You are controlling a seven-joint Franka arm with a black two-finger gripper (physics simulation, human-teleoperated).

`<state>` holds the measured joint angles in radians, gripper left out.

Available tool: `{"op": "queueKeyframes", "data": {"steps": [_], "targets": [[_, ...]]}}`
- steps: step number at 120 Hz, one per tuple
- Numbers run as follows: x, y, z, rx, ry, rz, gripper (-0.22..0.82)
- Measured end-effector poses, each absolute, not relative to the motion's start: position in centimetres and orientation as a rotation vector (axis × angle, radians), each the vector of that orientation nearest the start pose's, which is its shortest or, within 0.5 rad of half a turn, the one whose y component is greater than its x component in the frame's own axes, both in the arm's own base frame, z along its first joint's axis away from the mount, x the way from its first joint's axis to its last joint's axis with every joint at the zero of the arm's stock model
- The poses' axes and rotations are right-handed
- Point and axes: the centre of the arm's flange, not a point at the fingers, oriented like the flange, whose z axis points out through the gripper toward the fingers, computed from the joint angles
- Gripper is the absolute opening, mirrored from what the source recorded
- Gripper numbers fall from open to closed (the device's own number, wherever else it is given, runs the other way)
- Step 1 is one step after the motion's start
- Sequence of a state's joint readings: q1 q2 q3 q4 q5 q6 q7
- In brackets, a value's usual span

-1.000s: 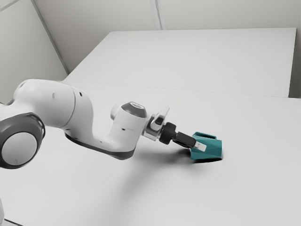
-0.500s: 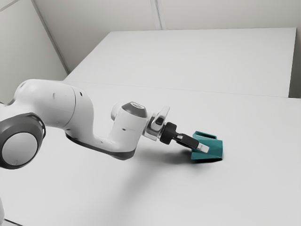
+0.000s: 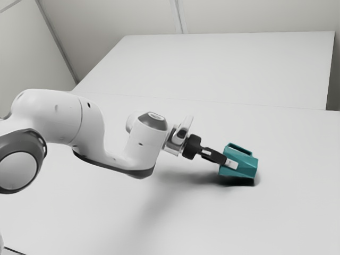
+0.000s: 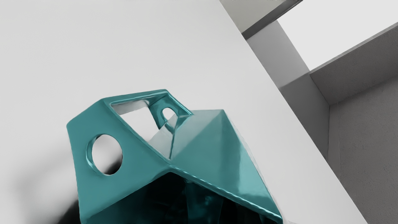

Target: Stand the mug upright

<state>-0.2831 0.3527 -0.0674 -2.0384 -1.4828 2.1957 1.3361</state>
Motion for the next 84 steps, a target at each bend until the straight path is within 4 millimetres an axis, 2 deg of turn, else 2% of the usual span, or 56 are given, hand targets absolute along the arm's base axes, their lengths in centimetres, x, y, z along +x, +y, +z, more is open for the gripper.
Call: {"op": "queueKeyframes", "data": {"steps": [20, 33, 67, 84], "targets": [[55.0, -23.6, 30.0, 1.995, -0.629, 0.472, -0.17], [55.1, -23.1, 32.1, 2.03, -0.717, 0.484, -0.18], [55.8, -19.1, 37.1, 2.238, -1.042, 0.446, -0.18], [55.6, -17.7, 38.7, 2.349, -1.171, 0.387, -0.18]]}}
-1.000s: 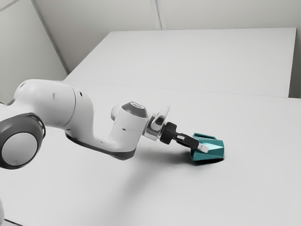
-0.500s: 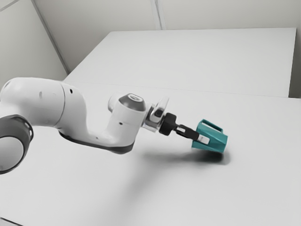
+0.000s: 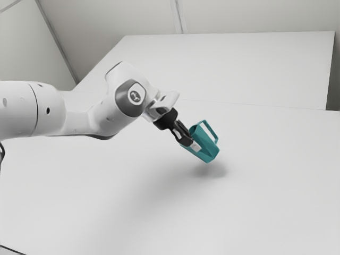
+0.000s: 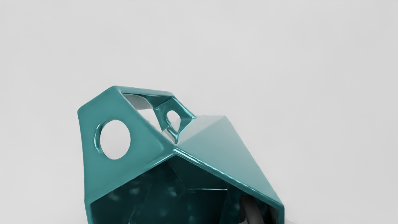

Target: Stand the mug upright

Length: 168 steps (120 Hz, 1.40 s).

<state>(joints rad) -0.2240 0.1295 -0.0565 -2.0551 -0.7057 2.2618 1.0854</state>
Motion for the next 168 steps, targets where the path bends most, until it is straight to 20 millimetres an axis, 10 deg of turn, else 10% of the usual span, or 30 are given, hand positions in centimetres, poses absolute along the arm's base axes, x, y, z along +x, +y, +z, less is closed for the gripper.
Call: {"op": "queueKeyframes", "data": {"steps": [79, 168], "targets": [[52.3, -9.5, 41.7, -2.948, 1.261, -0.145, -0.18], [45.8, -6.4, 40.2, -2.898, 0.89, -0.02, -0.18]]}}
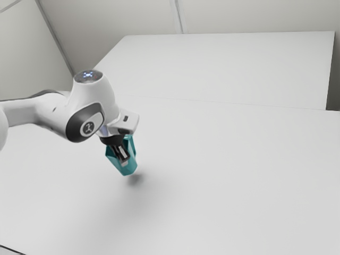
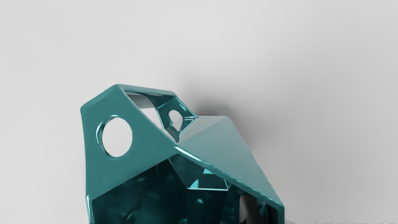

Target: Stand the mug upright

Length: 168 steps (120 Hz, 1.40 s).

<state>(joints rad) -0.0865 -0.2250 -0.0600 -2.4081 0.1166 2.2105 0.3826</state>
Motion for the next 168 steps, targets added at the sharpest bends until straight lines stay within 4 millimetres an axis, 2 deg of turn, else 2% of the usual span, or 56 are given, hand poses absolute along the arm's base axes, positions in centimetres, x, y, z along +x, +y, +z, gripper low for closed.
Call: {"op": "queueKeyframes", "data": {"steps": [14, 42, 102, 132, 151, 168], "targets": [[45.1, -6.2, 38.9, -2.907, 0.841, 0.001, -0.18], [44.5, -6.1, 37.6, -2.916, 0.757, -0.012, -0.18], [44.7, -5.9, 36.1, -2.952, 0.611, -0.051, -0.17], [44.4, -5.9, 36.4, -2.97, 0.556, -0.071, 0.01], [44.1, -5.9, 37.3, -2.973, 0.533, -0.098, 0.29], [43.9, -6.1, 38.1, -2.974, 0.522, -0.116, 0.43]]}}
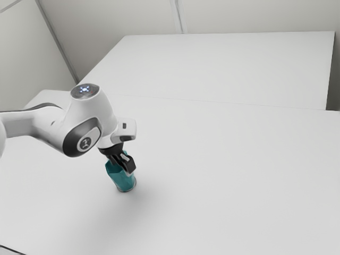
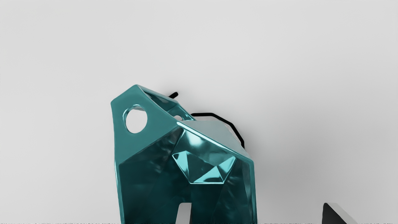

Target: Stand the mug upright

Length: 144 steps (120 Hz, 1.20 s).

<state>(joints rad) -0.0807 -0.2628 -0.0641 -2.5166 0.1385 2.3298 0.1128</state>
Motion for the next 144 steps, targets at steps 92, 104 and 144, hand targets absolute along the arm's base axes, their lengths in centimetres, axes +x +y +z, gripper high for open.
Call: {"op": "queueKeyframes", "data": {"steps": [92, 104, 144], "targets": [[50.4, -7.5, 47.7, -3.098, 0.379, -0.026, 0.58], [51.4, -7.1, 49.2, -3.104, 0.359, -0.008, 0.58], [53.5, -6.2, 54.8, -3.111, 0.318, 0.014, 0.58]]}}
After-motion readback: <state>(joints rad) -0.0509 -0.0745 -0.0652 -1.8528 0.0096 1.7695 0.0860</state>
